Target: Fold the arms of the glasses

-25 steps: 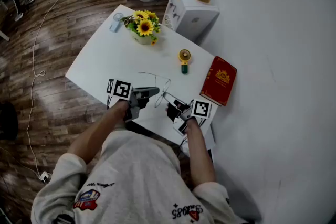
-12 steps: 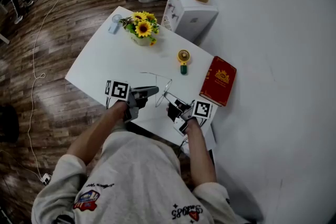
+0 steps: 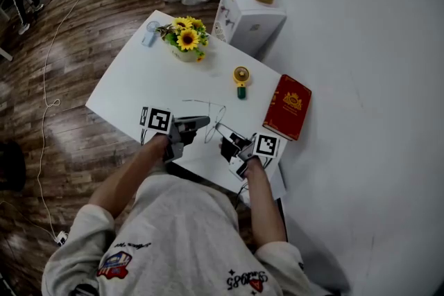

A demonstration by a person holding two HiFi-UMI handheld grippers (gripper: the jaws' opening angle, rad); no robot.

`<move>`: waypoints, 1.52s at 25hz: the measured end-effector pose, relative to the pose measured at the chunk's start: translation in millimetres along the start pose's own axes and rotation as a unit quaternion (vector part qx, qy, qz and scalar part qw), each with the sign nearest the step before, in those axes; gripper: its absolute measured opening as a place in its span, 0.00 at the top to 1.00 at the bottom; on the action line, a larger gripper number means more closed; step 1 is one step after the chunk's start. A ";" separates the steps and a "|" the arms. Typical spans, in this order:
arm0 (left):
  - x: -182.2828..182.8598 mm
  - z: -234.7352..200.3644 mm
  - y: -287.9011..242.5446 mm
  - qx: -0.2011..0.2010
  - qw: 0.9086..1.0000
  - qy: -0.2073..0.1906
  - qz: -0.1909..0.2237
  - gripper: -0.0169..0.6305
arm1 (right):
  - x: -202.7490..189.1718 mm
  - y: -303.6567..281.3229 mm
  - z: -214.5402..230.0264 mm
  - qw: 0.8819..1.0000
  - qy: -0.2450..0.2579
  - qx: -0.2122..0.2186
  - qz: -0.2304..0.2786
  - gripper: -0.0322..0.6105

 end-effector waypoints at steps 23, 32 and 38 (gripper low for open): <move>-16.5 -8.9 -5.7 0.025 0.996 -0.029 -0.075 0.68 | -3.3 3.1 7.5 1.000 -0.025 0.000 -0.003 0.93; 20.0 -26.7 68.4 0.115 0.985 -0.123 0.042 0.68 | -2.0 11.0 6.7 1.000 -0.024 -0.014 -0.002 0.93; 26.1 -30.6 74.0 0.247 0.923 -0.294 0.001 0.72 | -0.6 8.4 3.8 1.000 -0.011 0.003 -0.007 0.93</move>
Point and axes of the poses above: the fingertips, and each gripper's own axes: y backward along the fingers, z to its right, x out of its top, the point moved 1 cm from there along y, backward along the fingers, and after that the axes turned 10 degrees about -z, right-handed, at the moved point
